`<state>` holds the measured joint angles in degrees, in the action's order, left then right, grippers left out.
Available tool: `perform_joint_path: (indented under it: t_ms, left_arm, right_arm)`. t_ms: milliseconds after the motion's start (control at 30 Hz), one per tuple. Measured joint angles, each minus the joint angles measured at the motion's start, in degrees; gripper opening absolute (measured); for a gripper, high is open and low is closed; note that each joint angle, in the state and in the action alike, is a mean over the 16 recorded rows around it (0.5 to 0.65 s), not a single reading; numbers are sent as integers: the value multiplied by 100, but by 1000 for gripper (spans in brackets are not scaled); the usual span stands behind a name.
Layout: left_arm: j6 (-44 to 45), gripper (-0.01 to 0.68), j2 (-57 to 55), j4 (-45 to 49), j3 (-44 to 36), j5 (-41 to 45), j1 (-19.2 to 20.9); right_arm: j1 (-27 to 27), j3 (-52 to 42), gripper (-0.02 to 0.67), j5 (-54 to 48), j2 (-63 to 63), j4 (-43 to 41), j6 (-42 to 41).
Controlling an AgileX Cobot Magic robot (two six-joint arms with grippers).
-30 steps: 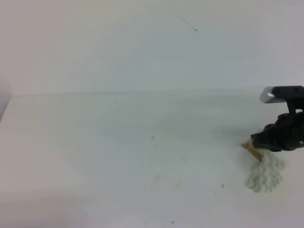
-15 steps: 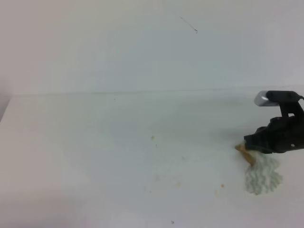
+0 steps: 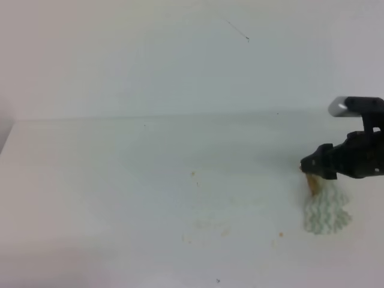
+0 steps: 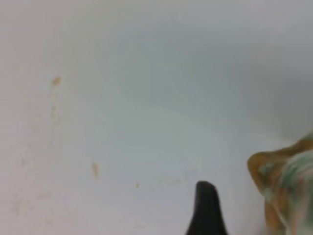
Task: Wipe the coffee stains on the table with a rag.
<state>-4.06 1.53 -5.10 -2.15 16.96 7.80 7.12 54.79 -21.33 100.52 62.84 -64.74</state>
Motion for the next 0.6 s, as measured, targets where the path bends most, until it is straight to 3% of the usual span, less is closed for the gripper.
perform_joint_path:
  t_ms: [133, 267, 367, 600]
  left_arm:
    - [0, 1, 0, 0, 0, 0, 0]
    - [0, 1, 0, 0, 0, 0, 0]
    - [0, 1, 0, 0, 0, 0, 0]
    - [0, 1, 0, 0, 0, 0, 0]
  right_arm:
    - [0, 0, 445, -74, -572, -36, -1]
    - [0, 0, 474, -295, -1267, -215, -42]
    - [0, 0, 427, -551, -1838, -468, 3]
    - [0, -32, 223, -1199, -3178, -1382, 417]
